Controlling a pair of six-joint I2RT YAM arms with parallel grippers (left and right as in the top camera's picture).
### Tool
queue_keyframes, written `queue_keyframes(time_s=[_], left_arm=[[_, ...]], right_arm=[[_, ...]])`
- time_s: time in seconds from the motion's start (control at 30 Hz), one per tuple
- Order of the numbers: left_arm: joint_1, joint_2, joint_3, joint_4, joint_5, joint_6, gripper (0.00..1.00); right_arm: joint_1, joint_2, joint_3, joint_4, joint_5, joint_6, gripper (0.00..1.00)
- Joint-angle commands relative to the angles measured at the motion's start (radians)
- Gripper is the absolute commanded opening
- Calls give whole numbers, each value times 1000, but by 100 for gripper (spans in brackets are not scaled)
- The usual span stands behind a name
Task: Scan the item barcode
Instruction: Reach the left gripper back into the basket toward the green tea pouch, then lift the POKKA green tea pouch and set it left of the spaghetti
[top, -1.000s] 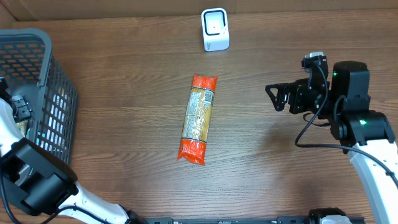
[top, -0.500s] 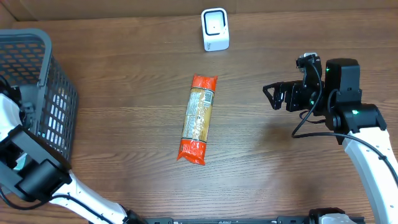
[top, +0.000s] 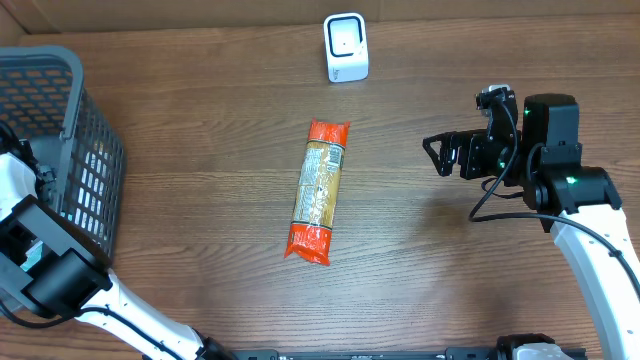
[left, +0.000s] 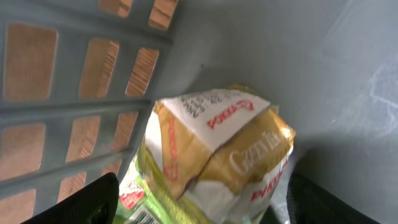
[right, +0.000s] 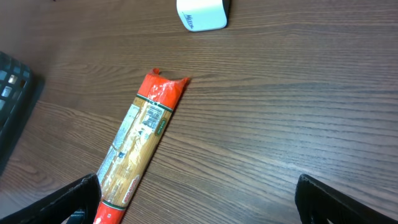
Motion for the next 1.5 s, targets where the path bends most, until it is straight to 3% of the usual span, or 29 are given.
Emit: queue_keyframes(time_s=[0.0, 0.13, 0.2, 0.33, 0.4, 0.57, 0.8, 1.3, 1.47], left_arm=[[6, 44, -9, 7, 35, 15, 77], [6, 82, -9, -4, 35, 15, 75], [6, 101, -9, -15, 35, 15, 65], [5, 110, -9, -22, 34, 15, 15], [5, 104, -8, -29, 26, 15, 4], [-9, 95, 13, -72, -41, 9, 4], [-49, 5, 84, -132, -28, -117, 4], [-173, -441, 255, -115, 42, -161, 4], [-221, -608, 255, -158, 43, -296, 4]], right_arm=[[5, 0, 25, 7, -2, -1, 100], [5, 0, 25, 6, -2, -1, 100], [5, 0, 25, 7, -2, -1, 100], [5, 0, 25, 7, -2, -1, 100], [5, 0, 25, 7, -2, -1, 100], [5, 0, 25, 8, -2, -1, 100], [5, 0, 25, 7, -2, -1, 100], [5, 0, 25, 5, -2, -1, 100], [5, 0, 25, -10, -3, 0, 100]])
